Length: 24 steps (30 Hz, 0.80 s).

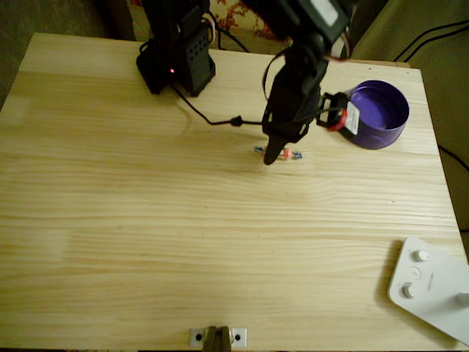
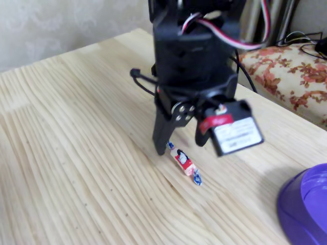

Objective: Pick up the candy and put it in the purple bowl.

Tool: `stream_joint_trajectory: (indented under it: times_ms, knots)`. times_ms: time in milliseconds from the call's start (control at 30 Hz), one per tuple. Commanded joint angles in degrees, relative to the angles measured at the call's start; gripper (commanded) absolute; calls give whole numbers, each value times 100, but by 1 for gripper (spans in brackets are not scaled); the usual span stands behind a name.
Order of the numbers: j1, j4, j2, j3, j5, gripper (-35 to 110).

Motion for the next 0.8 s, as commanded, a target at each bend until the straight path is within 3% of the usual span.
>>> stream_joint_trajectory:
  times_ms: [0, 367, 767]
  knots:
    - [123, -141, 0, -229, -193, 37]
    - [422, -360, -255, -255, -466, 36]
    - [70, -404, -193, -246, 18, 30]
